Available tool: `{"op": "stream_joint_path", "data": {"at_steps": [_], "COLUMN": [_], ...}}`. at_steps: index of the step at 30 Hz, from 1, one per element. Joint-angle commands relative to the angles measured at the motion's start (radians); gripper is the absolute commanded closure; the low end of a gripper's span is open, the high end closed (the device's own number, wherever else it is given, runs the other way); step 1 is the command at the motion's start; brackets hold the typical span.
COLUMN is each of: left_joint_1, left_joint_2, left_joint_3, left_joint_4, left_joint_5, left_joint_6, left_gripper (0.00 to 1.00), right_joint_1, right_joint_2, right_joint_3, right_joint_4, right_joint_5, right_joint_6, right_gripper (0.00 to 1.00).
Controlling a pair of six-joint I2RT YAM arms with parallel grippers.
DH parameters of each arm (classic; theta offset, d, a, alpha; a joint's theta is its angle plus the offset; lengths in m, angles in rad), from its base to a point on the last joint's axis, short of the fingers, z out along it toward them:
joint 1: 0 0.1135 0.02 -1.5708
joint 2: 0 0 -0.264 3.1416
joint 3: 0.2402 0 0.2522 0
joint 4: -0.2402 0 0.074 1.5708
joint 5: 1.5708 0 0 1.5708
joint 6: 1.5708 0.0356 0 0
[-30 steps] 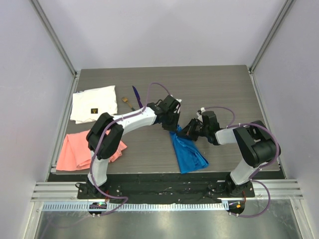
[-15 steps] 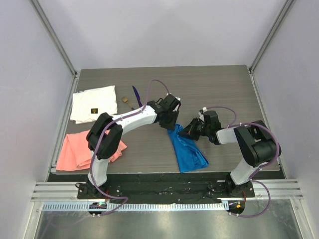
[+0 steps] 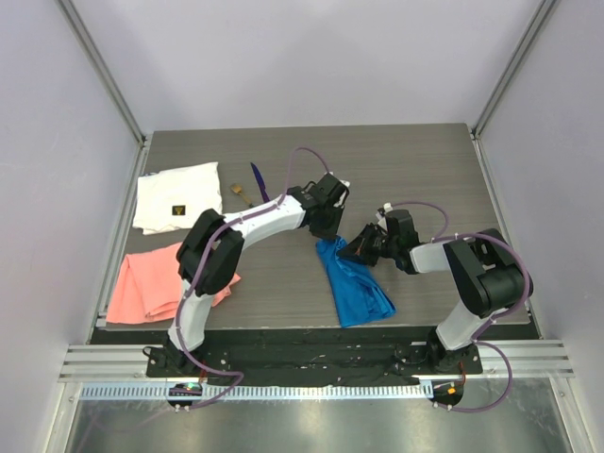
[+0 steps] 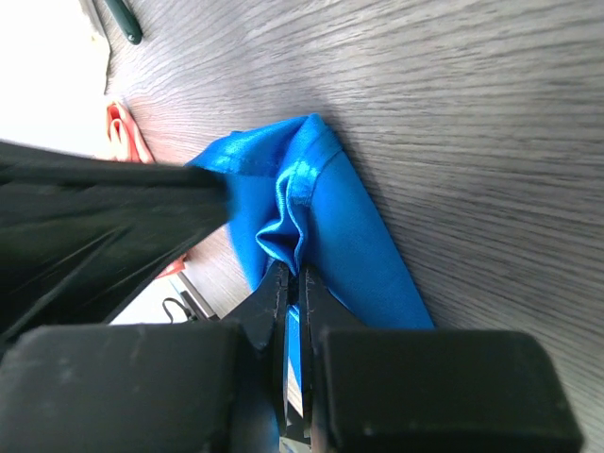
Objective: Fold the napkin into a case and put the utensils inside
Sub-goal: Grasp the top corner of the smaller rectangle folded napkin from the folded napkin.
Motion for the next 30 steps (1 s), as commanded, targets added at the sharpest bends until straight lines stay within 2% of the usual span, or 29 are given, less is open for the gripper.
{"op": "stream_joint_path", "data": {"at_steps": [1, 4, 8, 9, 12, 14, 16, 23, 30], "left_joint_1": [0.009, 0.008, -0.003, -0.009, -0.029, -0.038, -0.049, -0.093, -0.113], "left_joint_2": [0.021, -0.013, -0.139, -0.157, -0.180, -0.156, -0.134, -0.070, -0.016], "left_joint_3": [0.059, 0.067, -0.022, -0.033, -0.063, -0.065, -0.063, -0.013, 0.006], "left_joint_4": [0.006, -0.024, 0.011, 0.013, 0.006, -0.019, -0.032, -0.066, -0.090], "left_joint_5": [0.036, 0.023, 0.023, 0.023, 0.028, 0.011, -0.016, -0.127, -0.171], "left_joint_6": [0.045, 0.050, 0.024, 0.022, 0.018, 0.019, 0.028, 0.081, 0.094], "left_gripper": [0.88, 0.82, 0.65, 0.64, 0.67, 0.78, 0.81, 0.81, 0.75], "right_joint_1": [-0.003, -0.003, -0.003, -0.004, -0.004, -0.006, -0.004, -0.004, -0.004], "right_joint_2": [-0.039, -0.045, -0.051, -0.050, -0.045, -0.045, -0.044, -0.042, -0.039], "right_joint_3": [0.013, 0.014, 0.014, 0.016, 0.018, 0.019, 0.018, 0.005, 0.005], "right_joint_4": [0.004, 0.003, 0.000, 0.001, 0.009, 0.013, 0.017, 0.029, 0.032], "right_joint_5": [-0.010, -0.010, -0.008, -0.010, -0.014, -0.016, -0.020, -0.022, -0.024], "right_joint_6": [-0.015, -0.015, -0.015, -0.013, -0.006, -0.001, 0.004, 0.008, 0.010], "right_gripper": [0.99, 0.99, 0.99, 0.99, 0.99, 0.99, 0.99, 0.99, 0.99]}}
